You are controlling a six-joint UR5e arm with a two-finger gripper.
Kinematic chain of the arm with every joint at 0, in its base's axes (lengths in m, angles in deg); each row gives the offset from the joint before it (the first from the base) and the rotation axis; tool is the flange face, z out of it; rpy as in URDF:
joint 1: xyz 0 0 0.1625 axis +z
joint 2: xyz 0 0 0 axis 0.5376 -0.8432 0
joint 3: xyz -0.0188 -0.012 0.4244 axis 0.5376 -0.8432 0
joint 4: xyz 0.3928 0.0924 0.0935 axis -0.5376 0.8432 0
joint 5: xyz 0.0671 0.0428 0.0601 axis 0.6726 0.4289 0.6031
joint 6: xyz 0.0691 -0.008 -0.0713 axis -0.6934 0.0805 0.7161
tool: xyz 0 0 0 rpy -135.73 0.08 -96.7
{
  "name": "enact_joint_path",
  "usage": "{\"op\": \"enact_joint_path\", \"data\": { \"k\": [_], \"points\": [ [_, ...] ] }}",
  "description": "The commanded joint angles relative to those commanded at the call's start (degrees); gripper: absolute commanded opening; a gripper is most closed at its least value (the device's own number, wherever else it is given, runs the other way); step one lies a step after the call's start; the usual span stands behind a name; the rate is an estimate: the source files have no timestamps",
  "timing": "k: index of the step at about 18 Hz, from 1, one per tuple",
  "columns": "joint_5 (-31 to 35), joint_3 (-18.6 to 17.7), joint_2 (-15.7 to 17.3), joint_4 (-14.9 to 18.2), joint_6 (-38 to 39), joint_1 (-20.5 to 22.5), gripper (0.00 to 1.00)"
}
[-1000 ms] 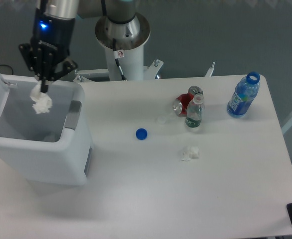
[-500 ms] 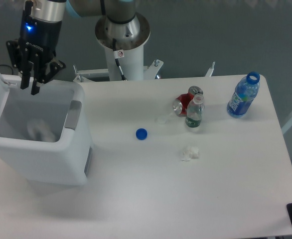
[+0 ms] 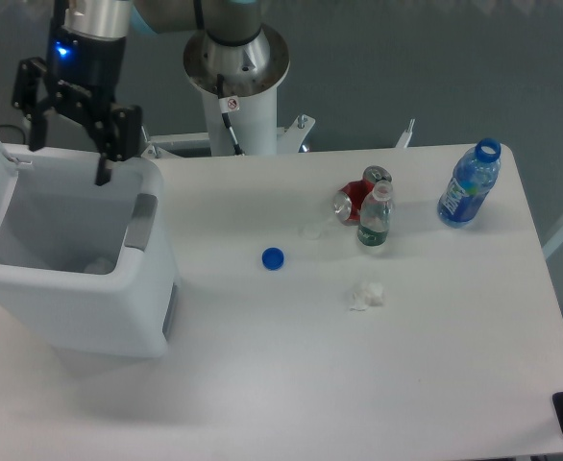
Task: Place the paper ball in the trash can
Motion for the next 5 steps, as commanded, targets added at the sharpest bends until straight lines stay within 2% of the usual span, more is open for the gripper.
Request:
{"op": "enact_joint_path", "data": {
  "k": [5],
  "points": [
    [1.6,0.0,-0.18,0.09,-2.37,2.37,1.0]
  ]
}}
